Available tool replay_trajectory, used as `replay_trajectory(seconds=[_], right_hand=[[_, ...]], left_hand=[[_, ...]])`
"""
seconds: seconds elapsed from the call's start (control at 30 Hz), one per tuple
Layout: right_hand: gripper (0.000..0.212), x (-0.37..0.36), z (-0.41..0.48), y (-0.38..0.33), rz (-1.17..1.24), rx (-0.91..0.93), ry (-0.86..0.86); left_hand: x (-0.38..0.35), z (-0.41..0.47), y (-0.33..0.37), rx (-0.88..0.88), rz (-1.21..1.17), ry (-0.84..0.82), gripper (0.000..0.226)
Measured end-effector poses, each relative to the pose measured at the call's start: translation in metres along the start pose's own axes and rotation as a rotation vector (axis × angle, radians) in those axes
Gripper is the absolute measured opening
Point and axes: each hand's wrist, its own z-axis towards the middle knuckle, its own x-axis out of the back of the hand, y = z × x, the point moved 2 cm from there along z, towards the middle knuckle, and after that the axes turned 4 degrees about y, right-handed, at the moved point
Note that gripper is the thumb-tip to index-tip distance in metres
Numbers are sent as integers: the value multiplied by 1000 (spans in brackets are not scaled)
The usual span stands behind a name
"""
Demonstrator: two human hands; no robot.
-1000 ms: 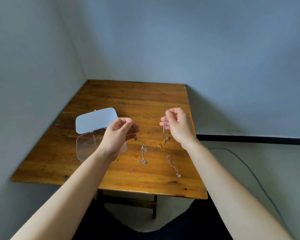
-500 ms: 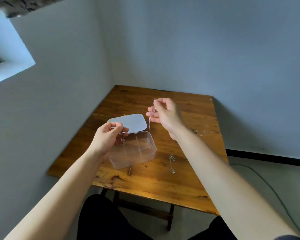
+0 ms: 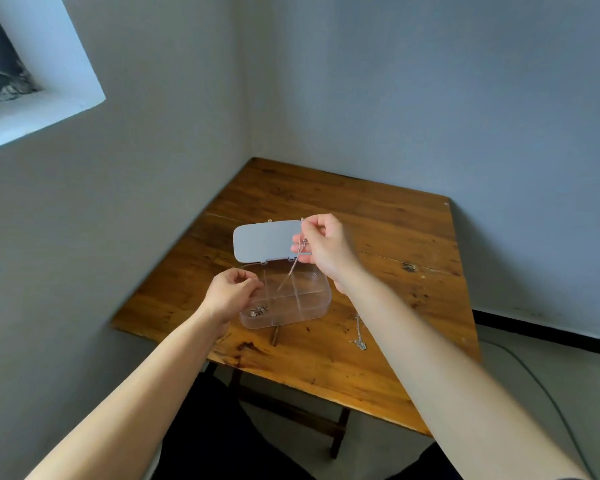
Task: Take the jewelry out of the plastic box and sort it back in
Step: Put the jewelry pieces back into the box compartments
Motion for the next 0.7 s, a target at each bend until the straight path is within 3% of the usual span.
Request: replay_trajectory(seconds=[0.2,0.33,0.4,0.53,0.7], right_hand=[[18,-18,-5,56,-362,-114,-179],[31,-30,-10,73,-860,83,-385],[36,-32,-13,73,-979,135,-441],[36,-15,-19,68,-919,147,-413],[34,47,-38,78,-729,137,-150]], left_hand=[[-1,-1,-9,29,-48,79,7],[-2,-5,-11,-12,7,90,4],[-3,-8,-12,-53,49,89,4],[-2,-11,-13,-105,122,88,5],[-18,-26,-9,-335,351,114,9]])
